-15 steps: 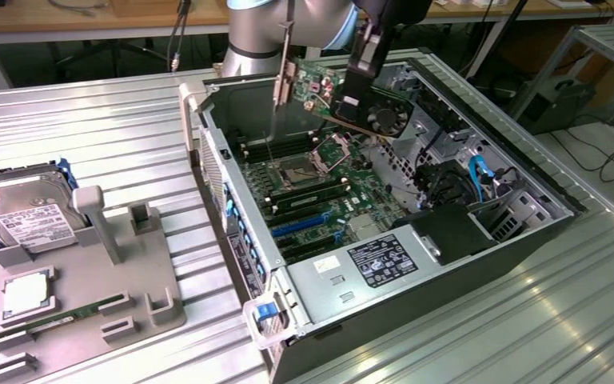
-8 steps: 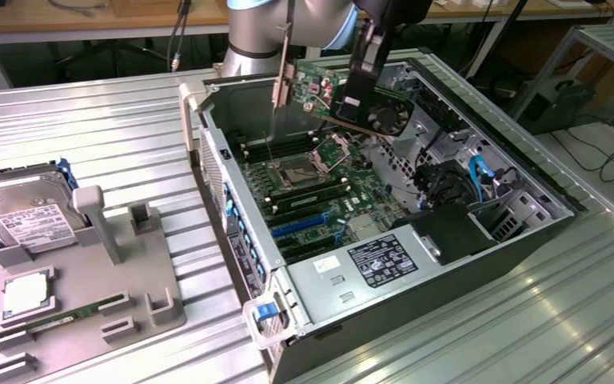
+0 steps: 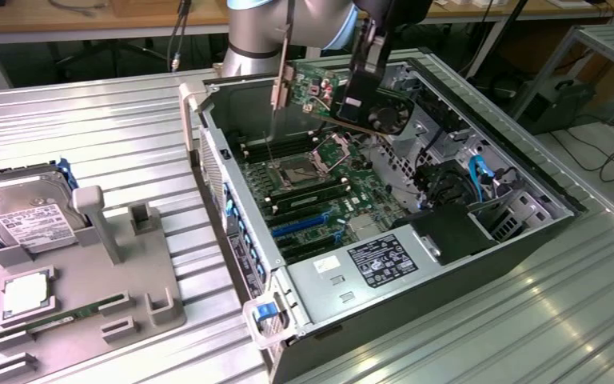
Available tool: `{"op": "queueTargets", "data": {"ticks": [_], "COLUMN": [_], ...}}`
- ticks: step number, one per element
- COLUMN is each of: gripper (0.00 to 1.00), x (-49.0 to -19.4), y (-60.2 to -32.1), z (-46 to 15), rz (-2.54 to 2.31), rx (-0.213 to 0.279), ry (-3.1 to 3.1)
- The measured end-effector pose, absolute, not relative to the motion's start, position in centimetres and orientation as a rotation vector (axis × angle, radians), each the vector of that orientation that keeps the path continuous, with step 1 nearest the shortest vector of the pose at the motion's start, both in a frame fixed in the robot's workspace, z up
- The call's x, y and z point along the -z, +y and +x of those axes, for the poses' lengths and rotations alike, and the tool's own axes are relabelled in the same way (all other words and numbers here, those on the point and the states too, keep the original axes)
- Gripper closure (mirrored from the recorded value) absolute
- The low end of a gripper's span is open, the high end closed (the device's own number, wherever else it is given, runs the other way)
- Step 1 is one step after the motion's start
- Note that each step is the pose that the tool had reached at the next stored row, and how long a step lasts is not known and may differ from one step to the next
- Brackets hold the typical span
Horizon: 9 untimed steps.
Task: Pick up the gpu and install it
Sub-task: 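Insert the gpu into the slot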
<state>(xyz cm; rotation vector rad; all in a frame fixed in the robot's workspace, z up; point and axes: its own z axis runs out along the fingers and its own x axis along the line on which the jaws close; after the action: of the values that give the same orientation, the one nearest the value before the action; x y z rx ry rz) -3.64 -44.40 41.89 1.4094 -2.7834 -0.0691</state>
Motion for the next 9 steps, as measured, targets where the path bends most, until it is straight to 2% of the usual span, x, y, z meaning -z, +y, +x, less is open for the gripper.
{"op": "queueTargets", "data": {"ticks": [9], "gripper": [0.72], "x": [-41.89], "y": [-44.4], "z": [-3.64], "rz": [1.508], "rx": [0.068], "ry": [-2.729]}}
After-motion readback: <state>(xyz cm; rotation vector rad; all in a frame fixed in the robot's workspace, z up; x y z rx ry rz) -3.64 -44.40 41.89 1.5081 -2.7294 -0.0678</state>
